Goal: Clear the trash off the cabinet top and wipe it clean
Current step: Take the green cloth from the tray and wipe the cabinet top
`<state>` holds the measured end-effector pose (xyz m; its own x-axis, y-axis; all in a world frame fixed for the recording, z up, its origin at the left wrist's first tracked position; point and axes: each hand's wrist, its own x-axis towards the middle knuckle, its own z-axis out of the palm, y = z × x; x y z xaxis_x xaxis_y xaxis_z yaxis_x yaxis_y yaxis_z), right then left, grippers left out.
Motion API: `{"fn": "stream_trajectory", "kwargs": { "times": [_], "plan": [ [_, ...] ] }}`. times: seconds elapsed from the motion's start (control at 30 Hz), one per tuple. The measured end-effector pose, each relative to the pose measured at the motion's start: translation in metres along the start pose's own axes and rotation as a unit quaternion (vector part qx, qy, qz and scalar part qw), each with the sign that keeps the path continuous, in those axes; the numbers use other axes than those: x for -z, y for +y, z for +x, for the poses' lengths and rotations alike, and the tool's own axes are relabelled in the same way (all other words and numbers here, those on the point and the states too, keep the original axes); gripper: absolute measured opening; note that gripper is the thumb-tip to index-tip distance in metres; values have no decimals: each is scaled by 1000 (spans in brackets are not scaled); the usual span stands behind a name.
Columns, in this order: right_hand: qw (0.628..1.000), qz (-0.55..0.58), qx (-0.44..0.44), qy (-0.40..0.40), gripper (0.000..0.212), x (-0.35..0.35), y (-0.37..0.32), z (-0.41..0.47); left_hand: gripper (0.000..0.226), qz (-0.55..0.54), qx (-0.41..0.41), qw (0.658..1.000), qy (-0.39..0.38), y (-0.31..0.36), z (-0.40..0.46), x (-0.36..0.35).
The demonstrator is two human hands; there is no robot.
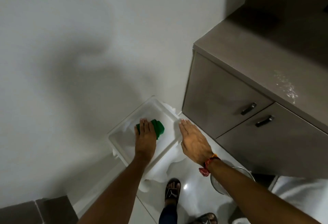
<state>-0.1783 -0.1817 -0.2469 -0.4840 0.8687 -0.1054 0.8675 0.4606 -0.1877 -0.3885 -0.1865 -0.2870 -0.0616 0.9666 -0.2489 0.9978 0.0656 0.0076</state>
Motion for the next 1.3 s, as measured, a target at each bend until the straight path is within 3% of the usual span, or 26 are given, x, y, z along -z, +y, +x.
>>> {"fn": "stream_trajectory", "kwargs": {
  "times": [0.1, 0.2, 0.4, 0.57, 0.7, 0.93, 1.0, 1.1, 1.17, 1.3],
  "plan": [
    [999, -13, -40, 7, 70, 7, 12, -6, 62, -49, -24, 994, 91, 35, 11, 29],
    [994, 6, -109, 15, 73, 16, 37, -18, 62, -74, -112, 979, 153, 97, 25, 62],
    [963, 50, -263, 25, 80, 14, 112, -82, 88, -89, -217, 971, 47, 223, 16, 60],
    [929, 74, -363, -16, 73, -70, 172, -163, 79, -56, -291, 955, -27, 286, -2, -45],
    [903, 95, -411, -81, 75, -208, 210, -218, 73, -27, -351, 935, -41, 323, -5, -174],
    [875, 174, -414, -182, 112, -435, 226, -249, 64, -2, -419, 903, -89, 313, -21, -355],
    [857, 210, -435, -178, 97, -473, 224, -240, 67, 10, -425, 899, -110, 303, -19, -385],
    [821, 260, -494, -118, 49, -497, 229, -224, 69, 34, -416, 899, -133, 292, -10, -414],
    [825, 267, -490, -86, 27, -500, 228, -221, 69, 54, -409, 896, -163, 288, -8, -421],
    [842, 227, -483, -82, 29, -472, 225, -239, 67, 62, -388, 903, -173, 288, -13, -398]
  ]
}}
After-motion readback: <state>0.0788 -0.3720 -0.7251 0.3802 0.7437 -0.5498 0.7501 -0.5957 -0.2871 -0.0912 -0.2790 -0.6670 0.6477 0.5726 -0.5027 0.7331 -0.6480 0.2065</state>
